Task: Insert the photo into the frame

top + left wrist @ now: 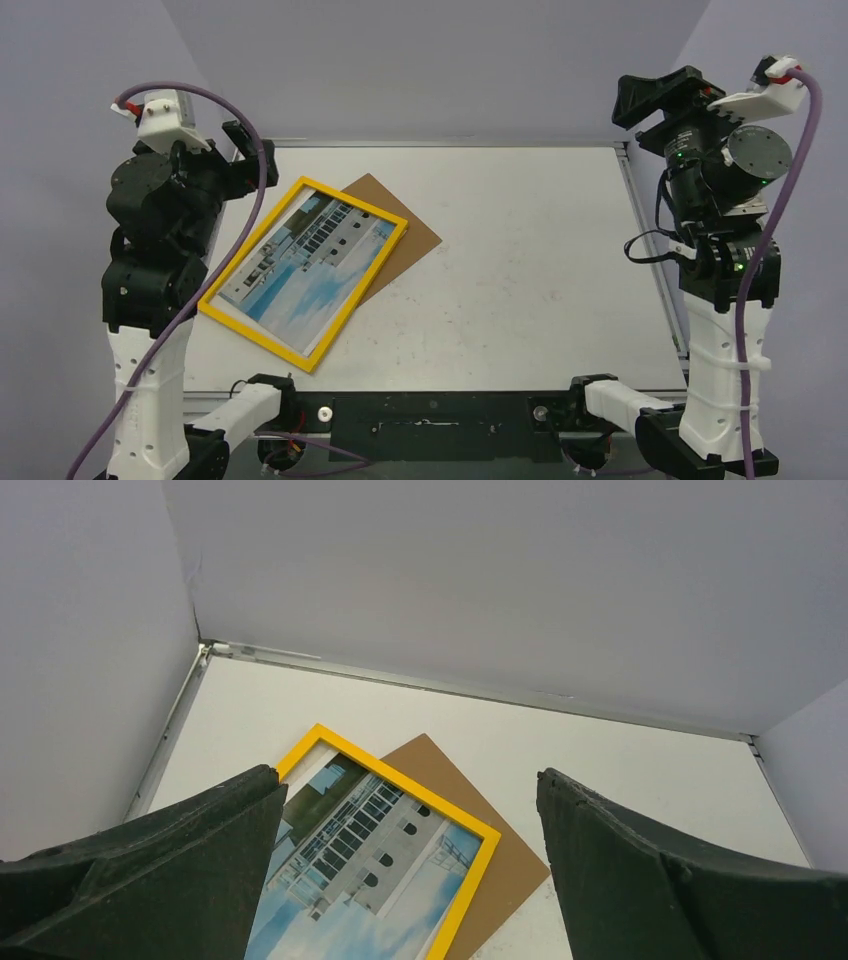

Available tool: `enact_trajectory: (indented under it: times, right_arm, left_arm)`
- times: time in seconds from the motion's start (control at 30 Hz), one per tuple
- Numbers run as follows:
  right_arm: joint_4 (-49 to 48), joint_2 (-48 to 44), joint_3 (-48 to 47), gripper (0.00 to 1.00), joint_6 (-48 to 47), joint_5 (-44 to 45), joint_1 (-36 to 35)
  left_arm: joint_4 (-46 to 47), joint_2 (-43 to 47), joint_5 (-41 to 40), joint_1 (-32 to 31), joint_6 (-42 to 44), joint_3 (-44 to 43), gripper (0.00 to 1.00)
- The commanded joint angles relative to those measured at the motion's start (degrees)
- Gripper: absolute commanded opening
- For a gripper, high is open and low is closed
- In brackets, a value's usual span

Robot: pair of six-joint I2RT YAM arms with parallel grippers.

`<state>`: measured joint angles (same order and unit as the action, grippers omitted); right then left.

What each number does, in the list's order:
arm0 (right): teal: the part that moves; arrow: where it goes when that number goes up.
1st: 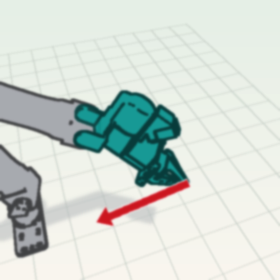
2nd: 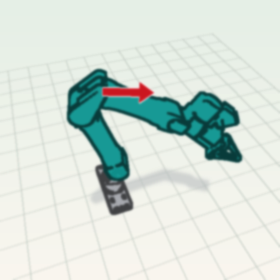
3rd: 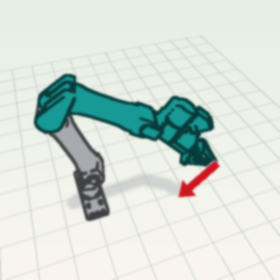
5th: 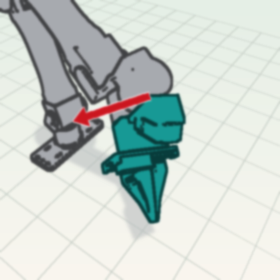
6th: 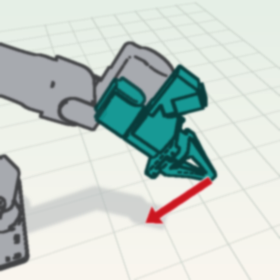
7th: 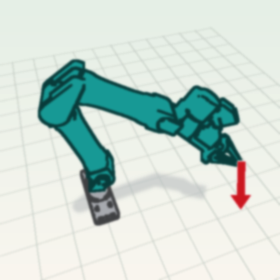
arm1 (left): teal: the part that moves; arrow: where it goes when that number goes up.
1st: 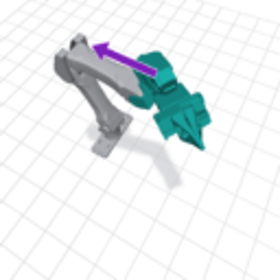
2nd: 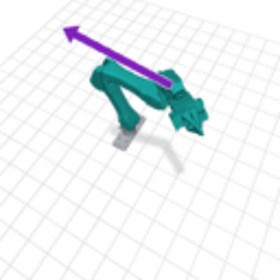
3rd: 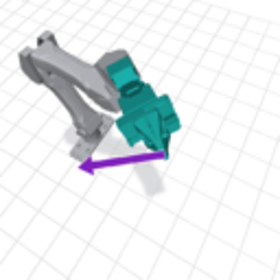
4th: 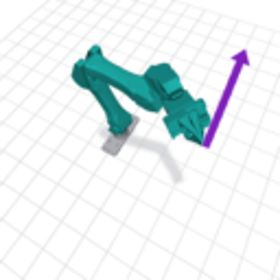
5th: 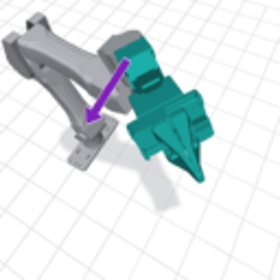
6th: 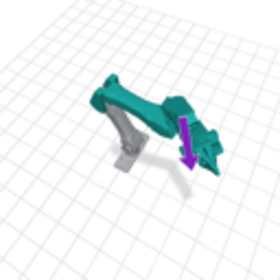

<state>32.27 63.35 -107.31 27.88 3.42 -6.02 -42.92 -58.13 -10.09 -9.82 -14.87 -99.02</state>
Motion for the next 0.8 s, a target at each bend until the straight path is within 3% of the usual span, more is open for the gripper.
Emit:
enact_trajectory:
  times: [0.0, 0.17, 0.43, 0.57, 0.77]
  right_arm:
    - [-0.3, 0.5, 2.5, 0.86, 1.3, -1.9, 0.3]
    - [-1.1, 0.6, 7.5, 0.9, 3.4, -5.0, 0.3]
    - [3.4, 4.2, 17.3, 0.87, 10.4, -9.8, 0.0]
    - [5.5, 5.0, 25.7, 0.84, 13.1, -10.5, -0.7]
    - [4.8, 7.5, 35.5, 0.82, 15.8, -10.9, -5.3]
  left_arm:
    - [5.6, 0.0, 1.1, -0.3, -1.1, 2.5, 0.97]
    - [15.4, 2.8, 3.3, -0.3, 2.5, 16.4, 0.97]
    - [22.5, -1.3, 23.5, -0.7, 5.2, 30.2, 0.97]
    - [21.8, -5.1, 22.6, -1.2, 3.7, 35.6, 0.9]
    - [15.4, -11.5, 21.3, -2.7, 2.3, 38.0, 0.9]
